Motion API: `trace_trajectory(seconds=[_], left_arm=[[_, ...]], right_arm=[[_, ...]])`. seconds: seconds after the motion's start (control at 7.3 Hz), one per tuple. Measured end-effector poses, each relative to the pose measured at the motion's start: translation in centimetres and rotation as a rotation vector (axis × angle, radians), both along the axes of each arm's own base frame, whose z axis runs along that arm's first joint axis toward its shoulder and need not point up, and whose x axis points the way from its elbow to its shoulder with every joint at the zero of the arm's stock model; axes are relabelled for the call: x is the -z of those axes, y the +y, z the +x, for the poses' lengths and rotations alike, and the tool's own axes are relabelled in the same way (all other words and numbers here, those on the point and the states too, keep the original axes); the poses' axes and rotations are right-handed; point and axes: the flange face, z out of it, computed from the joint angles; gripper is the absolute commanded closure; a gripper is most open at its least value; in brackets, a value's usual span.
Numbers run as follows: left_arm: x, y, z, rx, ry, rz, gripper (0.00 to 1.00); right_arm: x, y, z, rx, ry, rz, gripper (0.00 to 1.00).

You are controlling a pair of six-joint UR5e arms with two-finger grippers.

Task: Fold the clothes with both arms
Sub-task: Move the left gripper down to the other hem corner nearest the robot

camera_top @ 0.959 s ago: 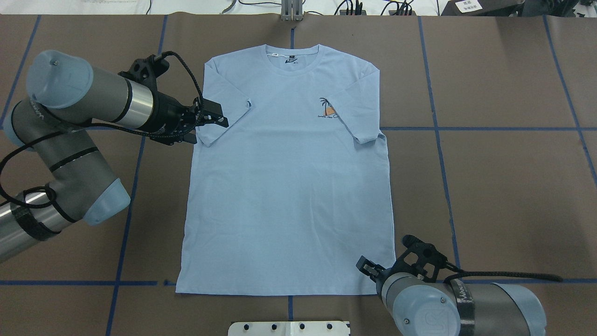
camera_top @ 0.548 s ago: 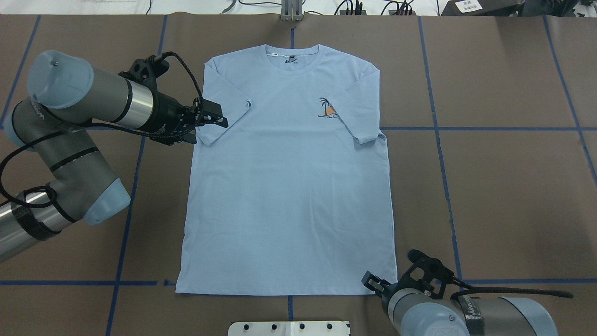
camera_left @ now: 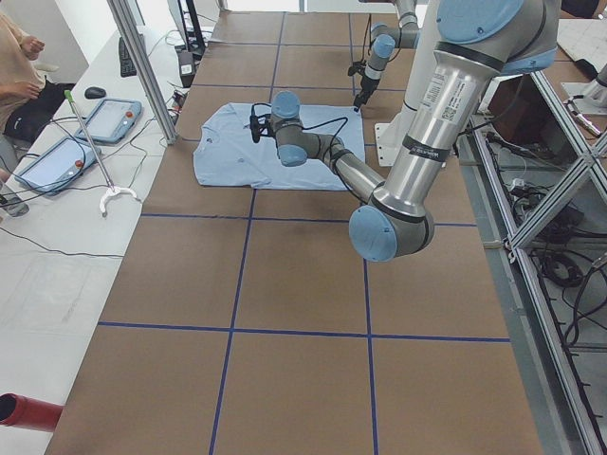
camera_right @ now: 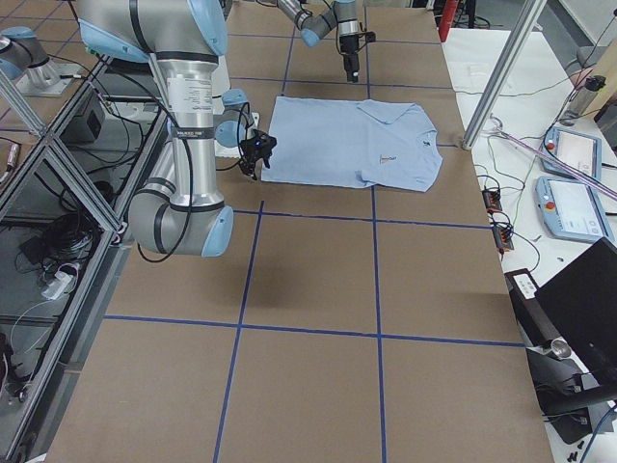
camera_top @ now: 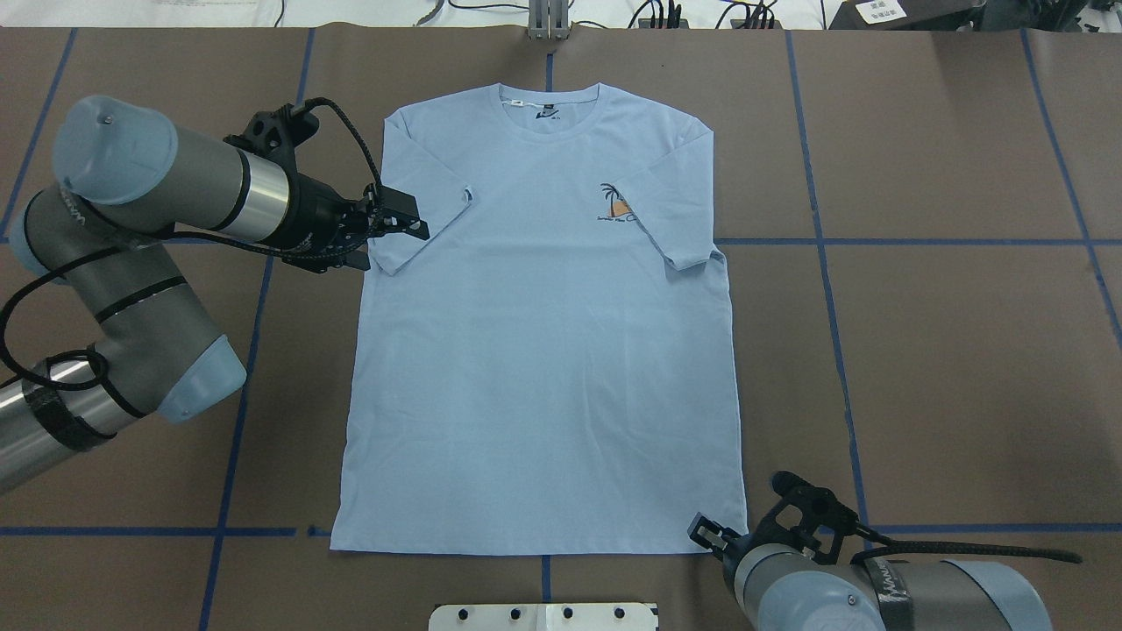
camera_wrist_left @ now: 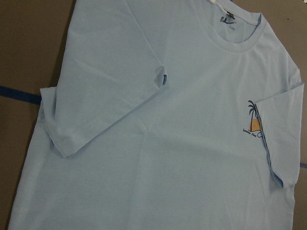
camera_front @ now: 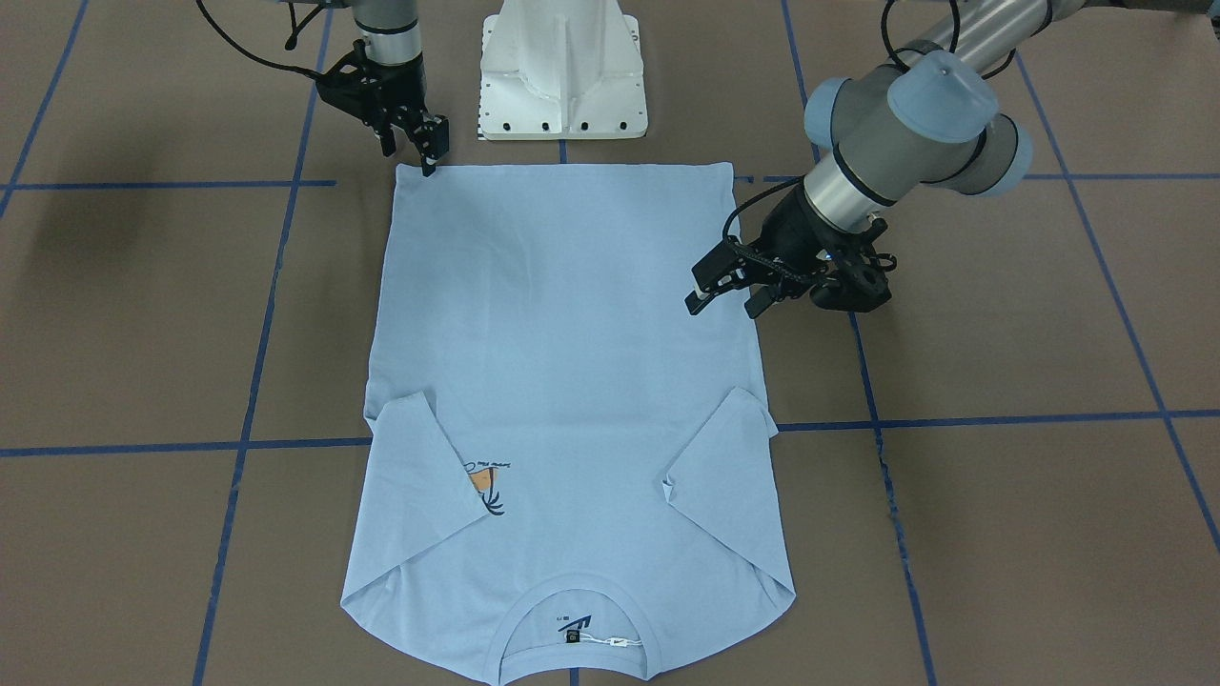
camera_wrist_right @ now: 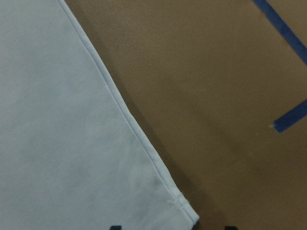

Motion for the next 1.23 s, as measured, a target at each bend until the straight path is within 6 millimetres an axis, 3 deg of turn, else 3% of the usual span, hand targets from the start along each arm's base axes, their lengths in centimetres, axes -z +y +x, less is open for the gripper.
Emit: trace_trajectory(seconds=[0.14, 0.27, 0.41, 0.69, 0.82, 0.96, 1.23], left_arm=[[-0.04, 0.01, 0.01, 0.000, -0.001, -0.001, 0.02], [-0.10, 0.00, 0.02, 0.001, -0.002, -0.001, 0.02], [-0.15, -0.02, 0.03, 0.002, -0.003, 0.000, 0.02], [-0.30, -0.06, 0.04, 0.004, -0.006, 0.001, 0.02], [-0.32, -0.07, 0.04, 0.005, -0.007, -0.001, 0.02], [-0.31, -0.05, 0.06, 0.006, -0.006, -0.002, 0.02], [-0.17, -0.01, 0.06, 0.007, -0.005, -0.003, 0.02]], right_arm=[[-0.13, 0.00, -0.03, 0.000, 0.003, 0.000, 0.26], [-0.31, -0.01, -0.05, 0.000, 0.007, 0.000, 0.33], [-0.32, -0.01, -0.11, 0.001, 0.008, -0.001, 0.50], [-0.25, -0.01, -0.22, 0.002, 0.007, -0.001, 0.69], [-0.32, -0.05, -0.21, 0.001, 0.010, -0.001, 0.91], [-0.41, -0.10, -0.17, 0.000, 0.012, -0.001, 1.00], [-0.39, -0.30, -0.04, -0.003, 0.012, -0.002, 1.00]])
